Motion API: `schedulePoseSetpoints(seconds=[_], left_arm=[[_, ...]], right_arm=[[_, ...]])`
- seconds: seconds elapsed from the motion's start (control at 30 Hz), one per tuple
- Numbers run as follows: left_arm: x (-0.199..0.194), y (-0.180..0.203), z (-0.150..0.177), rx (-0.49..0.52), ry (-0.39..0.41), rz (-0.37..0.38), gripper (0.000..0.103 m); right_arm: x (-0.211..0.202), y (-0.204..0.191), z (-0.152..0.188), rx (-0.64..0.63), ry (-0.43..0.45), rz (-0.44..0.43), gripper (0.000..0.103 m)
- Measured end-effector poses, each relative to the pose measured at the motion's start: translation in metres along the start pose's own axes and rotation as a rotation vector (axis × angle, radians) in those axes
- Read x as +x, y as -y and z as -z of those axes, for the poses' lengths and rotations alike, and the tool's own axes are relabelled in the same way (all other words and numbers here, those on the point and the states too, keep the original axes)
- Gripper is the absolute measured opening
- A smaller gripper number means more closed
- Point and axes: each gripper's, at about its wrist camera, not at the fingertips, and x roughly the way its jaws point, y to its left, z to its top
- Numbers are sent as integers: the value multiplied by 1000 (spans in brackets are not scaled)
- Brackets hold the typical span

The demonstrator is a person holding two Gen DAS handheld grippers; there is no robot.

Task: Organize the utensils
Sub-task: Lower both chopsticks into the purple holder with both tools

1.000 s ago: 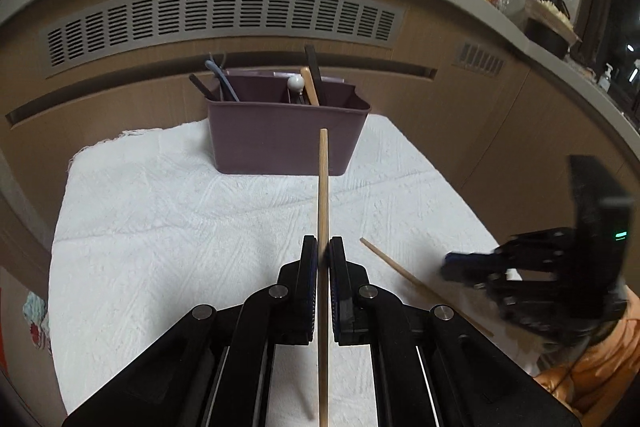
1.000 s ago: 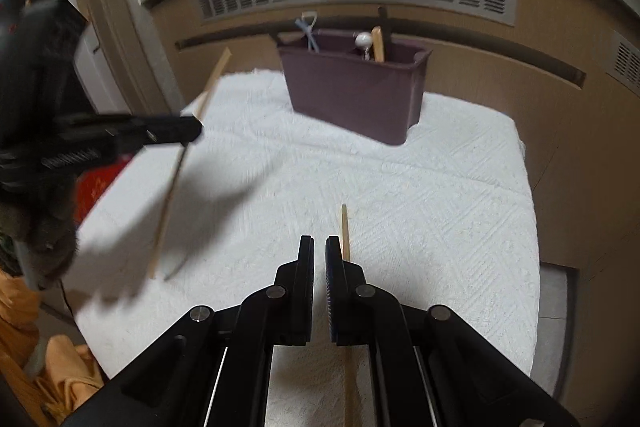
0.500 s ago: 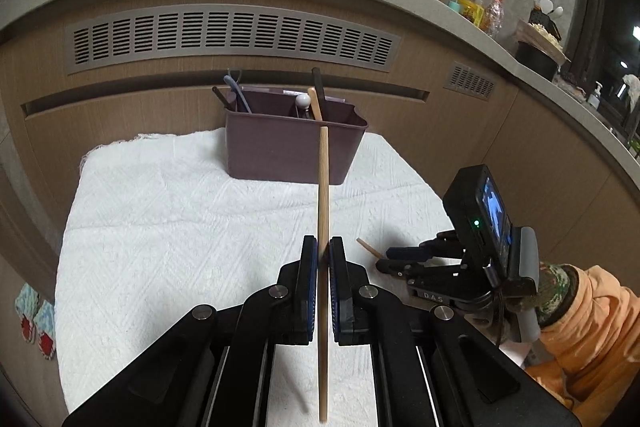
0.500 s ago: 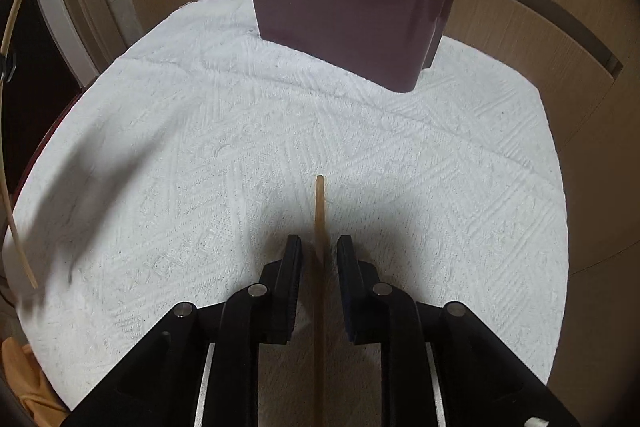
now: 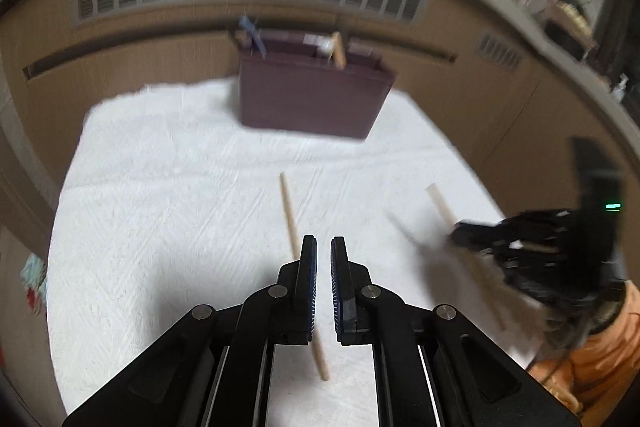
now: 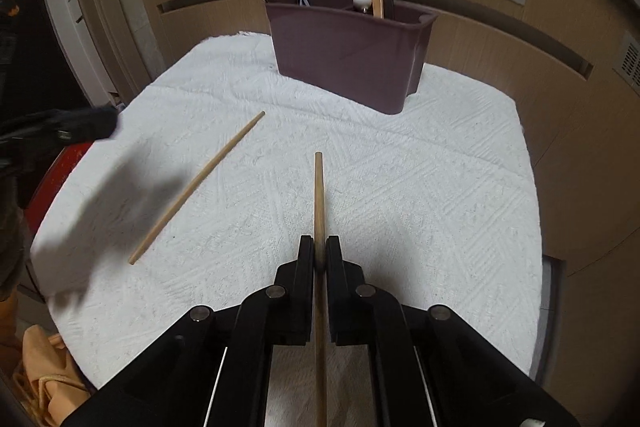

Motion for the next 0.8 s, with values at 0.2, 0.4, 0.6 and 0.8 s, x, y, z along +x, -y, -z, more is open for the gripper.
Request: schedulePoseSetpoints(seconds=[0.2,0.4,0.6,0.8], left_arm=[[65,-9,-20,-71,-203,-38,10],[105,-8,-45,-61,-282,-164,25],[129,0,-53,-1,-286,-222,27],[115,12,-30,64,-190,-163,5]], right_arm=[[-9,-6,1,-9,39,-30,6],[-8,-5,2,0,58,-58,6],[-6,3,6,28,56,-69,6],[-10,4,8,54,69,-76,6]])
